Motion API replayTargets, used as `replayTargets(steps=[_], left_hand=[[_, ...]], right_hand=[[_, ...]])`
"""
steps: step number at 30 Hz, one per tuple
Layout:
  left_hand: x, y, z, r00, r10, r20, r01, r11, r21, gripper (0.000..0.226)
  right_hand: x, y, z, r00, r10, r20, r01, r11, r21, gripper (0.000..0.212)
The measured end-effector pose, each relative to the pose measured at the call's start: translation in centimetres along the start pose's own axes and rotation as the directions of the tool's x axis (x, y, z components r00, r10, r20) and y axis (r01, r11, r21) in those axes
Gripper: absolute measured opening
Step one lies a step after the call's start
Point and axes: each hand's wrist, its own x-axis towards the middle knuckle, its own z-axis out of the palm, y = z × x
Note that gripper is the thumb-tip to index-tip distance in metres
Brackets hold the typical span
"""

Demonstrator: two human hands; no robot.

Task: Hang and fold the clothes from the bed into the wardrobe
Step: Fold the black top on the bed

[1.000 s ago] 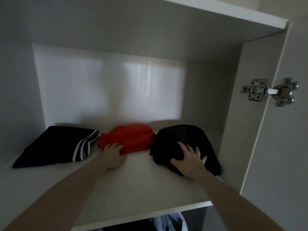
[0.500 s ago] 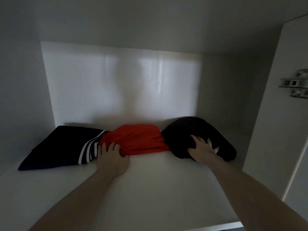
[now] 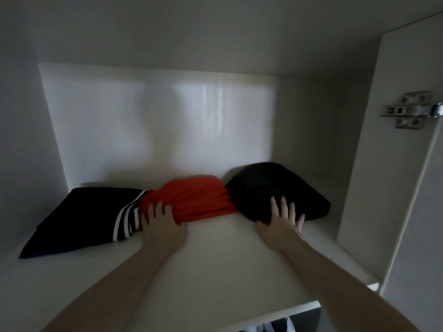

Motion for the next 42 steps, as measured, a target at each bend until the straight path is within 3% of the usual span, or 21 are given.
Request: replayTargets(steps=[7,12,15,17,20,23,27,31,33,42], left_hand=[[-1.8,0.9,-1.6,0.949,0.315,-0.029,-0.316,0.948,-0.035,0.061],[-8.1,2.3,-4.3,0.825,0.557,0.093,-0.547,0.829,-0.114,0.053],[-13.0,4.2,-5.8,0.752,0.637,0.169,-0.615,0.771,-0.168,0.047],[-17.6,6.8,-7.1,0.684,0.696,0.217,-0.656,0.718,-0.234,0.046],[-25.3,10.6,-9.1,0.575,0.796,0.187,-0.734,0.603,-0.313,0.047],[-33.6,13.7,-10.5,0.486,0.845,0.221,-0.702,0.529,-0.477,0.042],[-46.5,17.8,-11.6,0.292,0.933,0.212,-0.727,0.36,-0.585,0.046],[-61.7,22.2,-13.4,0.039,0.982,0.183,-0.678,0.161,-0.717,0.043],[-69.5,24.2,-14.6,-0.105,0.981,0.163,-0.644,0.058,-0.763,0.042],[-96.6,30.3,-20.6,-0.577,0.815,0.06,-0.458,-0.262,-0.849,0.042]], right_hand=[[-7.3,-1.3,-1.4,0.998,0.011,0.065,-0.012,1.0,0.022,0.084],[-16.4,-0.9,-2.4,0.997,-0.047,0.066,0.041,0.995,0.09,0.079],[-23.1,0.2,-3.1,0.997,-0.078,0.005,0.076,0.979,0.189,0.076],[-28.7,2.7,-4.7,0.998,-0.025,-0.052,0.038,0.962,0.272,0.073],[-37.2,7.6,-7.2,0.99,0.087,-0.111,-0.049,0.95,0.308,0.066],[-46.4,12.4,-9.5,0.967,0.212,-0.14,-0.159,0.935,0.318,0.064],[-61.3,18.4,-12.0,0.906,0.393,-0.157,-0.334,0.891,0.307,0.064],[-79.6,23.8,-13.7,0.739,0.65,-0.177,-0.565,0.741,0.362,0.062],[-88.4,25.4,-14.5,0.62,0.763,-0.183,-0.663,0.635,0.397,0.062],[-116.2,27.2,-16.6,0.116,0.963,-0.242,-0.802,0.234,0.55,0.064]])
